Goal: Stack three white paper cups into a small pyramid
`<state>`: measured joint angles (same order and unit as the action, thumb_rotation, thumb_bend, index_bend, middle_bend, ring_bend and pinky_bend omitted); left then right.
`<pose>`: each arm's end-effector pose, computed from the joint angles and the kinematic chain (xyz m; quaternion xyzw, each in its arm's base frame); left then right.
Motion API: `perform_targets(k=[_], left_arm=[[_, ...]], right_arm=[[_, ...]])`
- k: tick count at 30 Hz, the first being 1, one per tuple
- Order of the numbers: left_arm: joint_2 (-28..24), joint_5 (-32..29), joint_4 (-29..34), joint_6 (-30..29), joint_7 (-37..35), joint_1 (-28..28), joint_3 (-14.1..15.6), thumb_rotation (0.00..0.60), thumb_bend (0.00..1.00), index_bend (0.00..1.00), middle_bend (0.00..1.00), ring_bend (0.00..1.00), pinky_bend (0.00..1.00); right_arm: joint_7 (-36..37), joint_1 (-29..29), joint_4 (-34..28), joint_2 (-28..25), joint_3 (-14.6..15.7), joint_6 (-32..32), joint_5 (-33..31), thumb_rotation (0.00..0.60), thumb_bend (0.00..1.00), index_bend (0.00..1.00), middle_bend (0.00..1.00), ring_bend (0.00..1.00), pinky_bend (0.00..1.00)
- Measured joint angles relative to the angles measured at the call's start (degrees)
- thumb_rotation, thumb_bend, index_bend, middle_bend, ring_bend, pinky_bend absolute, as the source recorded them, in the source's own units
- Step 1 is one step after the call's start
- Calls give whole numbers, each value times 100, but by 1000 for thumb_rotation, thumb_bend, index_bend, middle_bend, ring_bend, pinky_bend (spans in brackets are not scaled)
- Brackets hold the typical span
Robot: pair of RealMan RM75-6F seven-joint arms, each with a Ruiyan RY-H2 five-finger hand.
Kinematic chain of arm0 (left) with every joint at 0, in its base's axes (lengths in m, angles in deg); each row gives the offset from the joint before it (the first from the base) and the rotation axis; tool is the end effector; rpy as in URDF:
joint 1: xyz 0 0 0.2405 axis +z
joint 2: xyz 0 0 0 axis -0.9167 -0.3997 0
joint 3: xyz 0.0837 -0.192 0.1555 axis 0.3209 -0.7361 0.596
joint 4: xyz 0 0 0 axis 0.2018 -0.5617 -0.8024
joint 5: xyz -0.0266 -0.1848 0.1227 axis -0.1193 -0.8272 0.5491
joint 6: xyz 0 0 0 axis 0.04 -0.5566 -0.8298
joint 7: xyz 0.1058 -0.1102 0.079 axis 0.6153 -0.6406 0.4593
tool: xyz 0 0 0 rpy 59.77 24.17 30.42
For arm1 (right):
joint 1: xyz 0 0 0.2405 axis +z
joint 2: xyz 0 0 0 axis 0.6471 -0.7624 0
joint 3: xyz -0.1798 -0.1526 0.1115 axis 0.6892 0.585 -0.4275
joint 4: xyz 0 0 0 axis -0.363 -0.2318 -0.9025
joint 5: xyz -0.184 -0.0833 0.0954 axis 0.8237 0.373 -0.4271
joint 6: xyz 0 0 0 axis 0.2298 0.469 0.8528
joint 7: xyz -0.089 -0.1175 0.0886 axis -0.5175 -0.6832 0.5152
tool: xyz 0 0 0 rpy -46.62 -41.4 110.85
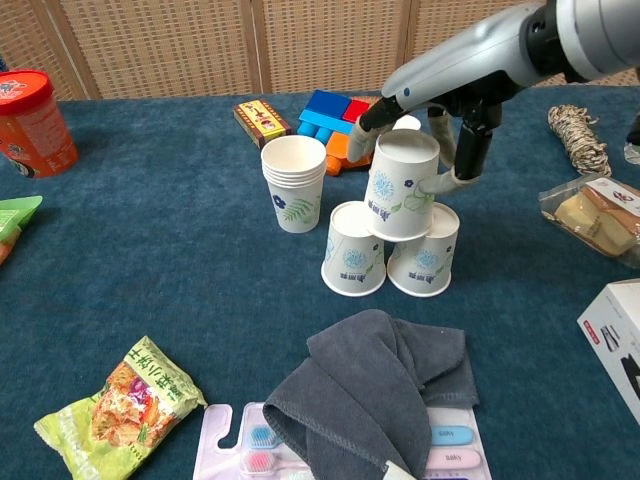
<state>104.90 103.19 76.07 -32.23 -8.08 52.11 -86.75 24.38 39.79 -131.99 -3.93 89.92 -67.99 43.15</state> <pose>-0.2622 0.2351 0.1612 -0.6597 -0.4309 -0.4309 0.4399 -0.0266 -0.3424 0.0183 0.8725 -0.3266 0.1965 0.3057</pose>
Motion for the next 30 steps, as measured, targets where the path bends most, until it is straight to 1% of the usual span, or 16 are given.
perform_targets(k=[5,9,12,19,24,30], left_arm=[[-17,14,12,-29,16,15,7,600,468,0,0,0,41],[-27,23,19,-37,16,24,16,600,468,0,0,0,39],[-41,25,31,-17,25,22,28,600,468,0,0,0,33],[-54,31,50,-16,36,14,24,600,468,0,0,0,32],[-90,38,83,0,84,1,22,600,470,0,0,0,31],[-158,14,154,-44,149,14,-3,600,469,0,0,0,32]], right_arm=[[-24,62,-28,-59,47,-3,-66,600,485,59,96,1,332],[-25,84,-36,-97,77,-11,-91,600,481,27,81,0,296],[-20,92,-36,-131,97,-4,-89,600,478,4,67,0,250],[4,58,-46,-256,144,-35,-18,600,480,0,63,0,183],[-20,15,-58,-351,232,-54,19,600,478,0,41,0,121],[-7,-52,-45,-480,311,-29,40,600,479,0,37,0,104]])
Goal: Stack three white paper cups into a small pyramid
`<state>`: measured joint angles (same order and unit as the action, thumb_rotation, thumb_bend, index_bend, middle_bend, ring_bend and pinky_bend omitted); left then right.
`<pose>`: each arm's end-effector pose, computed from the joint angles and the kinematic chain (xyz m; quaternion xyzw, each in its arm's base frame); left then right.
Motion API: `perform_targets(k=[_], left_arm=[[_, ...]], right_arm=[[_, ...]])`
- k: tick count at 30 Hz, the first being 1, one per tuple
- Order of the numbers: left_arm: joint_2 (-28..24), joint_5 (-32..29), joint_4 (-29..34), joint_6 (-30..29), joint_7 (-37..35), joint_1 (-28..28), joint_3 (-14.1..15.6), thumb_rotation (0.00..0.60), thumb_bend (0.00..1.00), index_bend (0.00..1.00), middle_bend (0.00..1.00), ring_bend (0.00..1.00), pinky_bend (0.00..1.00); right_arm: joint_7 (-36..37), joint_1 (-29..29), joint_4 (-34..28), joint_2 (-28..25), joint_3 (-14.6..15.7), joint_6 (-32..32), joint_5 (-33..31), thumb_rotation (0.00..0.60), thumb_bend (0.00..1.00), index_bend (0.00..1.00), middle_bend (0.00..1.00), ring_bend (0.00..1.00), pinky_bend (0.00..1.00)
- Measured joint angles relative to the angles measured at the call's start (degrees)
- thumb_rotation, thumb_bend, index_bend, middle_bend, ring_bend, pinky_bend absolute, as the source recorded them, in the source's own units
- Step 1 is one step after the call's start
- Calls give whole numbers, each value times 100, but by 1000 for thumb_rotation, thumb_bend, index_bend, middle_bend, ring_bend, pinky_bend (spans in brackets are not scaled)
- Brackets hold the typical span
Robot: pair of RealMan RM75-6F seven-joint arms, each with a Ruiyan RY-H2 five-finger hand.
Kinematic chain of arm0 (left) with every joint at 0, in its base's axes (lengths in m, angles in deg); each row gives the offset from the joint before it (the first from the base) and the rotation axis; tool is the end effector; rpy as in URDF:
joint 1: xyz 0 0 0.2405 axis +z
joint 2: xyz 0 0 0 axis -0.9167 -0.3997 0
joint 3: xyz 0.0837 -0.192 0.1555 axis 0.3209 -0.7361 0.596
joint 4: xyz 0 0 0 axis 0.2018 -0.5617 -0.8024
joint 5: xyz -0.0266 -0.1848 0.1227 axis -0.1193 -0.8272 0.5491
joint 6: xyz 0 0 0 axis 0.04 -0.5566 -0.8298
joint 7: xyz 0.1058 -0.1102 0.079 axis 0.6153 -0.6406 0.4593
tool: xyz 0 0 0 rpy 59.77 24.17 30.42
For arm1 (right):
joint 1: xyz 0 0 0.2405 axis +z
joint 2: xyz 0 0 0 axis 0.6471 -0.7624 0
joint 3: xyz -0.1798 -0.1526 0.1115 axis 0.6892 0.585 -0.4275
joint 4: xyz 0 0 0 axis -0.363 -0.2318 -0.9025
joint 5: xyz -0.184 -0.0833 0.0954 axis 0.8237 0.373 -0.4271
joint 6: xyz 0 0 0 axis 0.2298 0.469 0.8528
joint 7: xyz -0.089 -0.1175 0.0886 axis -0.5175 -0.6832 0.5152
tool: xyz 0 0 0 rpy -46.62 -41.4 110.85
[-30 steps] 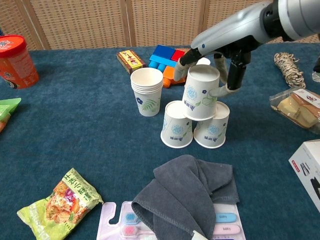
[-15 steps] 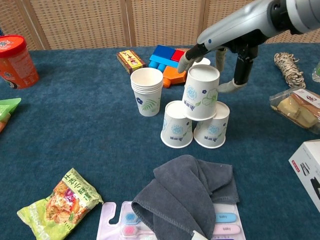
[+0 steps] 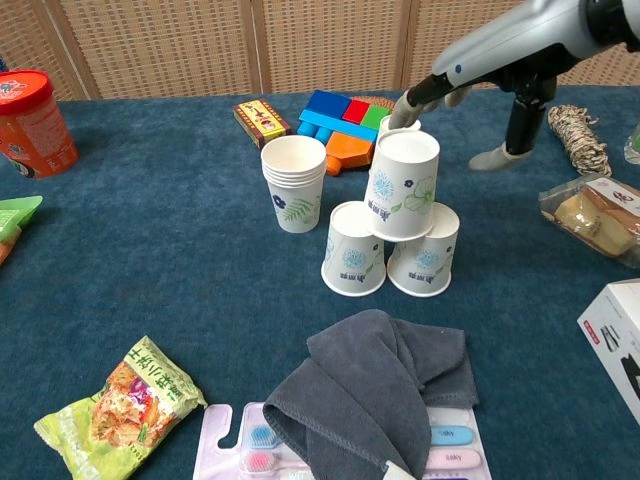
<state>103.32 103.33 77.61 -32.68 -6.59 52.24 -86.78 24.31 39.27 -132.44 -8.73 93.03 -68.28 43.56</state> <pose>-0.2574 0.2336 0.1679 -0.6642 -0.4201 -0.4277 0.4466 -0.0507 -0.3542 0.0461 0.8615 -0.3232 0.1779 0.3488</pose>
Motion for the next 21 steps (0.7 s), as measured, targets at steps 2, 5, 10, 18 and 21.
perform_targets(k=[2,5,10,18,21], left_arm=[[-31,-12,25,-25,21,12,-9,600,469,0,0,0,31],[-75,-38,60,-43,42,30,-15,600,469,0,0,0,32],[-157,-79,116,-84,20,68,-22,600,468,0,0,0,32],[-275,-176,192,-173,64,143,-56,600,469,0,0,0,32],[-312,-193,224,-217,81,166,-75,600,469,0,0,0,31]], right_arm=[[40,-53,12,-48,7,-14,41,600,479,0,37,0,104],[128,-173,40,-122,6,-60,140,600,481,0,37,0,104],[296,-468,130,-234,-1,-212,383,600,490,0,37,0,104],[630,-1105,316,-399,-42,-597,909,600,490,11,37,0,98],[778,-1371,389,-473,-67,-729,1110,600,481,12,36,0,94]])
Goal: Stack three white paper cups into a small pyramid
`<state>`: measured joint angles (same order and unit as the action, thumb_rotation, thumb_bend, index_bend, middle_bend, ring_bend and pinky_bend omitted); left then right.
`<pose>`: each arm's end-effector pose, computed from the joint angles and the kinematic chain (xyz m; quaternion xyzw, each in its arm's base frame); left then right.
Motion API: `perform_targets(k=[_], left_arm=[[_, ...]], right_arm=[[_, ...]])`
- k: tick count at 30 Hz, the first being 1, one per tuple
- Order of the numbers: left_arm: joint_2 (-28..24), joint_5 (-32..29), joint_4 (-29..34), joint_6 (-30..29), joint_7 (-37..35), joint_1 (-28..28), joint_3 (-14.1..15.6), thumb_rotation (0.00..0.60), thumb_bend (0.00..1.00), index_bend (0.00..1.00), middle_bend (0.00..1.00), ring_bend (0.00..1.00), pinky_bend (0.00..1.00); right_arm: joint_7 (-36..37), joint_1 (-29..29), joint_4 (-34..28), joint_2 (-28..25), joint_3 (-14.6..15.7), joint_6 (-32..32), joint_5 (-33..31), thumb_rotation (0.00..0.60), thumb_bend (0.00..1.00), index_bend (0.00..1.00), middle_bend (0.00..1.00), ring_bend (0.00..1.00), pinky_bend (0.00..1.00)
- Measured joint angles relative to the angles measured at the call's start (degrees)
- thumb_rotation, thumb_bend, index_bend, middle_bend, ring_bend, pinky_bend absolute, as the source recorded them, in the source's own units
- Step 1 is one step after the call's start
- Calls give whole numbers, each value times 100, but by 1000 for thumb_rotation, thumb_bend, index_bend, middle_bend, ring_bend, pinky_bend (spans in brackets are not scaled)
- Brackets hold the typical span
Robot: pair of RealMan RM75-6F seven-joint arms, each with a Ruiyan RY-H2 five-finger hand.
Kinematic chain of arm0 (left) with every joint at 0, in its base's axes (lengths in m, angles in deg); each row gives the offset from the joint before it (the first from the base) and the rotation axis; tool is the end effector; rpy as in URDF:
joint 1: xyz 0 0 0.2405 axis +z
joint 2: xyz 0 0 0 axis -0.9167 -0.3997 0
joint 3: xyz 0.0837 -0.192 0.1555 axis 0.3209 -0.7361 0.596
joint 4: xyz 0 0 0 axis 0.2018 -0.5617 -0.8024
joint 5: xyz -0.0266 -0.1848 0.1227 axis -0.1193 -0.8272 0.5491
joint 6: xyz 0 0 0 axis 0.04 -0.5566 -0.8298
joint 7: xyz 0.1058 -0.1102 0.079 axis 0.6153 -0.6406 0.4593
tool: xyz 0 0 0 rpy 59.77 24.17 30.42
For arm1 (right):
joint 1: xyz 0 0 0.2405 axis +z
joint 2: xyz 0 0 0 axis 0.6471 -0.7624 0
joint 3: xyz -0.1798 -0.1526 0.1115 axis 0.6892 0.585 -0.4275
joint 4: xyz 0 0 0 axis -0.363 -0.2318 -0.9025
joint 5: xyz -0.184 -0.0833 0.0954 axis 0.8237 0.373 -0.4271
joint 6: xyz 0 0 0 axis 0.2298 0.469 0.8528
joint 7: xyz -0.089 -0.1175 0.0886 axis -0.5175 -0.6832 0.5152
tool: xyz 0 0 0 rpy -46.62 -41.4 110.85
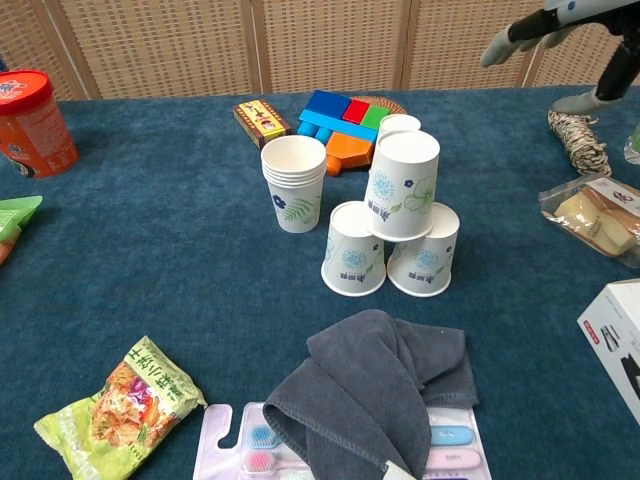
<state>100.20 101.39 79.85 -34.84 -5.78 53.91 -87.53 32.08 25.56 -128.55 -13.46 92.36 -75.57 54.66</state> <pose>-0.2581 0.2297 0.1901 -0.6460 -0.4136 -0.4293 0.4767 -0.1165 -0.3764 0.1014 0.7928 -0.3532 0.2261 0.4423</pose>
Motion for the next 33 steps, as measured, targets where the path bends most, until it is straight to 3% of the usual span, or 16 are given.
perform_targets(k=[13,19,33], left_arm=[[-89,-191,77,-84,-61,83,-89,600,468,0,0,0,32],[-140,-292,73,-112,-162,168,-90,600,469,0,0,0,32],[-95,-493,-165,-312,-519,496,-28,600,469,0,0,0,27]], right_arm=[[856,-1331,496,-42,-173,-754,1009,600,473,22,31,0,69],[1217,-2054,820,23,-238,-1372,1446,600,472,22,0,0,0],[1775,-3525,1172,154,-428,-2597,1961,600,467,23,0,0,0]])
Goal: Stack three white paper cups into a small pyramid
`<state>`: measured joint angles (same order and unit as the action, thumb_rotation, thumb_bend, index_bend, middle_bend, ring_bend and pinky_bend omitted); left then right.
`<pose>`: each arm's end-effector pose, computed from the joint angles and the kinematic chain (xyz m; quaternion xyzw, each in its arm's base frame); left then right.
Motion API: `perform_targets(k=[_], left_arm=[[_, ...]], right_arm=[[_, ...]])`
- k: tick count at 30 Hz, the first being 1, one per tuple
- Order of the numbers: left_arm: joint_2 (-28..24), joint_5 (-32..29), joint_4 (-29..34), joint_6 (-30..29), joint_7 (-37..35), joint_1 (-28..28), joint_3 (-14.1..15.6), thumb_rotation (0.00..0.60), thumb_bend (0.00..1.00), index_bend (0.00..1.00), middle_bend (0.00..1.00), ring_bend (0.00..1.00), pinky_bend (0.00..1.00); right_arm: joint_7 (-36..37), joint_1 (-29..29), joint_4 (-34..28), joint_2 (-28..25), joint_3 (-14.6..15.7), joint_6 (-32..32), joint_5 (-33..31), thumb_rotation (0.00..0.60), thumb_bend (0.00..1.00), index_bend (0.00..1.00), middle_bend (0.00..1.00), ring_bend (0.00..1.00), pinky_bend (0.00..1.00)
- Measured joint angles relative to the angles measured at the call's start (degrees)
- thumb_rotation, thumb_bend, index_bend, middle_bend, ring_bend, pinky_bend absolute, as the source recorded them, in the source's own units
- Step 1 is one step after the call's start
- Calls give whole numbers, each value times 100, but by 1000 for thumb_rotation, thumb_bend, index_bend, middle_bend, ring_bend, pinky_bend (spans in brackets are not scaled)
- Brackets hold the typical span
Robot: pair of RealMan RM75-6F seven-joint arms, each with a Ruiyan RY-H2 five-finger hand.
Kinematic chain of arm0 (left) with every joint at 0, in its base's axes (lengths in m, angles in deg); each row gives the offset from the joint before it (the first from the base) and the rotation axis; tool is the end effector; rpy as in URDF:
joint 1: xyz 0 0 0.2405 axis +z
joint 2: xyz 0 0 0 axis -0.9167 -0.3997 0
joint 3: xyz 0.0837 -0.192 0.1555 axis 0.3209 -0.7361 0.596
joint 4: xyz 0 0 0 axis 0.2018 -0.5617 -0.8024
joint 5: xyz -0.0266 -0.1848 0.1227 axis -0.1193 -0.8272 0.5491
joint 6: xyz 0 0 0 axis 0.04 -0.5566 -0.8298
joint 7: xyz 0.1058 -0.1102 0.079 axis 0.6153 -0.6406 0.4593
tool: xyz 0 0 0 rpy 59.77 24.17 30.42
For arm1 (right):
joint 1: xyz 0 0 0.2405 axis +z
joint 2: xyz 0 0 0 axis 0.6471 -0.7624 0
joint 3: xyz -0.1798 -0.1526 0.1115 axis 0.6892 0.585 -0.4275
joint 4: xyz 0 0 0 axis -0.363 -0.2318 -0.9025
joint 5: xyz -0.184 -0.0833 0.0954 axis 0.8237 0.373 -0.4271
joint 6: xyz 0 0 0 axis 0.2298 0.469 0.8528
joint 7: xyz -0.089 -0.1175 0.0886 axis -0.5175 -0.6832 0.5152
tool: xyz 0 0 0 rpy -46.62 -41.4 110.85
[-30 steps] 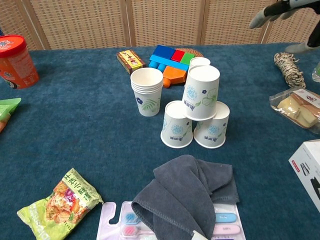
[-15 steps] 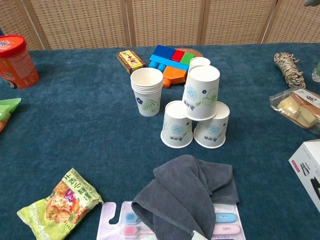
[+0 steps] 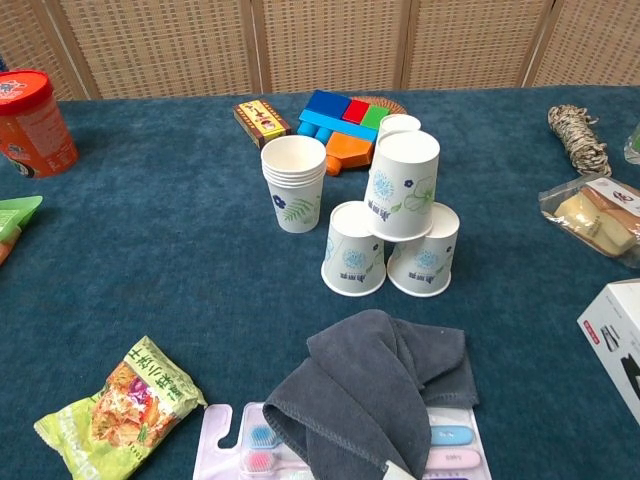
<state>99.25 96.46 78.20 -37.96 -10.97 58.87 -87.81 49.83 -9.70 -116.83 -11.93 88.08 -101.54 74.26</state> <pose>-0.2913 0.2110 0.2144 -0.5791 -0.4535 -0.4314 0.5224 -0.2760 -0.3203 0.1915 0.5982 -0.3929 0.3354 0.6126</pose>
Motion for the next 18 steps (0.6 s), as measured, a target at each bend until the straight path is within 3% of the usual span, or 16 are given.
perform_targets(k=[10,18], left_arm=[[43,-99,-176,-200,-280,261,32,600,469,0,0,0,23],[23,-105,-144,-294,-243,366,19,600,469,0,0,0,21]], right_arm=[[71,-922,0,59,-92,-813,332,600,466,22,0,0,0],[242,-1260,96,95,-239,-792,508,600,465,22,0,0,0]])
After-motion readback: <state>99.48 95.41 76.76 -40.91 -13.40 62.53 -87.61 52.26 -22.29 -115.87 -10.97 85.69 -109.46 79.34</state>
